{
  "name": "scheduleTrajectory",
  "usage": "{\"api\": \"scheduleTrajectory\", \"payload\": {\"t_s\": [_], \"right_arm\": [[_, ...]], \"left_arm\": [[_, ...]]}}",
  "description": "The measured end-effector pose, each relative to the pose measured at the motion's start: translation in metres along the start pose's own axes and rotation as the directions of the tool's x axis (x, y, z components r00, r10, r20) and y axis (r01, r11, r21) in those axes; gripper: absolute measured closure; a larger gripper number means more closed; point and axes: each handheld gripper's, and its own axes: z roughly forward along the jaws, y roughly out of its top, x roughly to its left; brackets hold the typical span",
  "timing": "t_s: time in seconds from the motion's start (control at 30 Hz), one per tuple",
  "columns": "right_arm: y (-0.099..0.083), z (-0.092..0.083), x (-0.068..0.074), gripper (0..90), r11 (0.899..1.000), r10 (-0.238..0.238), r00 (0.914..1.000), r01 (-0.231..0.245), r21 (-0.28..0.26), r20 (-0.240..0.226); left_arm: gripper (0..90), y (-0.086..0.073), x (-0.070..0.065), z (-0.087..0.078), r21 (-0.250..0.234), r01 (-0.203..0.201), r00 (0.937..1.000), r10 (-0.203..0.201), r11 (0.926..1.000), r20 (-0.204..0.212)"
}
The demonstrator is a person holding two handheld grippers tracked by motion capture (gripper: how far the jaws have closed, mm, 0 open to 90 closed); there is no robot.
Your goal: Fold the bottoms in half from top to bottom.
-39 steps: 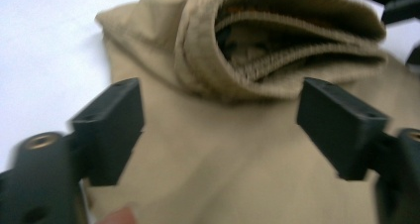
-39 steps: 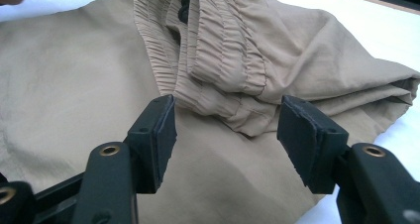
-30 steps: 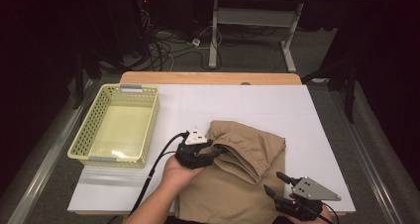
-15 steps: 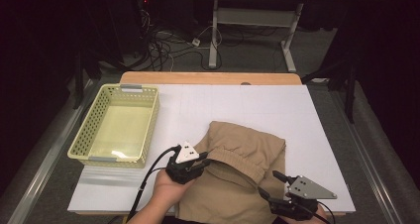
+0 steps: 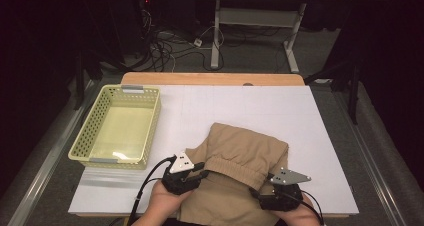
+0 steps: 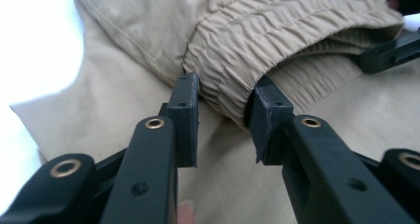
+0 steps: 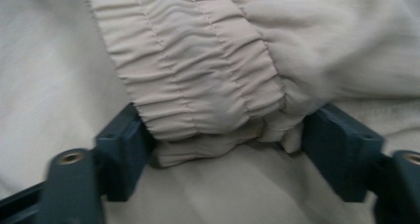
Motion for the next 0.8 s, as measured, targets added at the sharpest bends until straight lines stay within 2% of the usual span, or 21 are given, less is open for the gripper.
{"api": "scheduleTrajectory", "payload": {"t_s": [0.1,0.17,0.3,0.47,0.6,0.8], "right_arm": [[0.0,0.002,0.004,34.5,0.999,-0.033,0.9994,0.033,0.017,-0.002],[0.0,0.002,0.004,36.7,0.999,-0.032,0.9995,0.032,0.015,-0.009],[0.001,0.001,0.004,39.1,0.999,-0.039,0.999,0.039,0.005,-0.021],[0.004,-0.009,0.006,39.3,0.999,-0.022,0.9988,0.02,-0.05,-0.042],[0.005,-0.025,0.014,39.3,0.994,-0.03,0.9983,0.024,-0.105,-0.051],[0.0,-0.045,0.027,39.3,0.99,-0.047,0.9969,0.038,-0.137,-0.063]], "left_arm": [[65.7,-0.002,-0.001,0.004,0.025,0.001,1.0,-0.001,0.9997,0.0],[66.6,-0.002,-0.001,0.006,0.027,0.004,1.0,-0.004,0.9996,0.003],[69.0,0.0,-0.002,0.003,0.003,0.01,0.9998,-0.01,0.9999,0.018],[70.0,0.005,-0.01,-0.008,-0.032,0.0,0.9993,0.001,0.9995,0.037],[70.3,0.01,-0.024,-0.019,-0.026,-0.031,0.9978,0.033,0.9992,0.057],[70.3,0.012,-0.042,-0.042,-0.021,-0.098,0.993,0.1,0.9949,0.063]]}}
